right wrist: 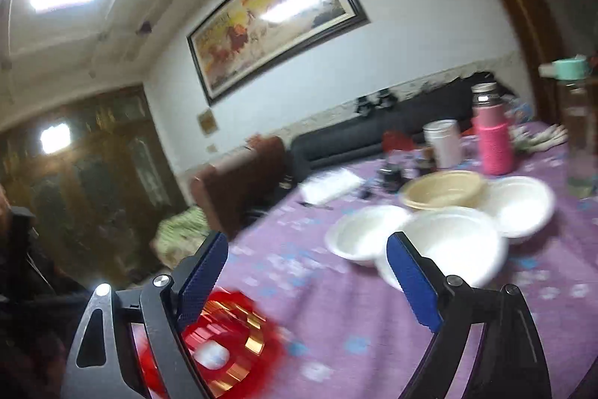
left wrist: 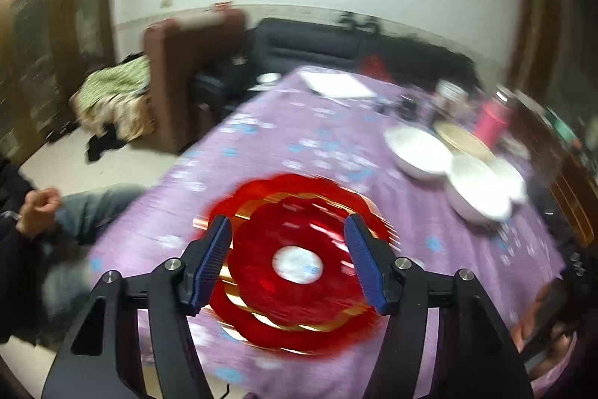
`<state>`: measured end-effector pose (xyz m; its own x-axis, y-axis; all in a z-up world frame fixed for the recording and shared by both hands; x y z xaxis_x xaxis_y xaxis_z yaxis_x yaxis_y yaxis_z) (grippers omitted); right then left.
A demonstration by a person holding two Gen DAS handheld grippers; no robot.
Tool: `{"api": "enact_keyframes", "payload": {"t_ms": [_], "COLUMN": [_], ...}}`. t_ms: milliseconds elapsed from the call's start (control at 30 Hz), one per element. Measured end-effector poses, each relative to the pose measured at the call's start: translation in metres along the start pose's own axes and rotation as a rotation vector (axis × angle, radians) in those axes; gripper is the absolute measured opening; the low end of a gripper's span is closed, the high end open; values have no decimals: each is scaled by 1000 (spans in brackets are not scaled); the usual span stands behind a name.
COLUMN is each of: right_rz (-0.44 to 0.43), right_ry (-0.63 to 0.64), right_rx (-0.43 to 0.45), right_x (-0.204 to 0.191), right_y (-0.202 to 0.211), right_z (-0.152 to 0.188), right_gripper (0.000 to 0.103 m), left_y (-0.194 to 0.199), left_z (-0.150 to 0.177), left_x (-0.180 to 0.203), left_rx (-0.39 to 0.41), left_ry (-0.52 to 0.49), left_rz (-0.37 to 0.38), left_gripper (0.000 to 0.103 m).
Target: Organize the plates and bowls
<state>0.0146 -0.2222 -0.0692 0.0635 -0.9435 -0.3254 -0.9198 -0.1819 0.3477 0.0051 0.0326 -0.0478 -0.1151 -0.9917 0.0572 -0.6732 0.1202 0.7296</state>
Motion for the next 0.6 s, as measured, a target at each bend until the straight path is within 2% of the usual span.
{"api": "enact_keyframes", "payload": {"t_ms": [100,200,333,400,467,600], "right_rz": [62,114,148,110,112,108], "right_ry": [18,-16,-114,-215,-274,-318], "right_rx": [-56,-73,-57,-79,-102,-135], "right_x": [26,56,90,111,125,133], "right_y": [11,24,30,27,24,19], "right_z": [21,31,35,38,41,43], "right_gripper": [89,89,89,89,89,89], "left_y": [-12,-18,-31,-33,-39,-46], "left_z": [7,8,13,18,20,24], "left_x": [45,73,98,103,108,112], "left_rx": [-59,-80,-132,-153,-185,-220], "left_ry": [-139,-197,-231,-236,-232,-230], "left_rz": [62,82,106,106,112,116], "left_gripper": [62,62,62,62,62,62]}}
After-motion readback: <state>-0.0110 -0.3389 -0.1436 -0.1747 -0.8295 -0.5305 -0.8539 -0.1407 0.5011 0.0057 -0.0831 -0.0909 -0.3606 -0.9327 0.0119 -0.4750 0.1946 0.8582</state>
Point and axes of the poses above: each gripper's, at about its wrist camera, not at the fingertips, and y roughly against the way its jaws point, x to its right, z to its underside, the point moved 4 cm from there along -y, roughly the way its jaws point, and after that the axes turned 9 degrees about -x, right-handed, at the moved point
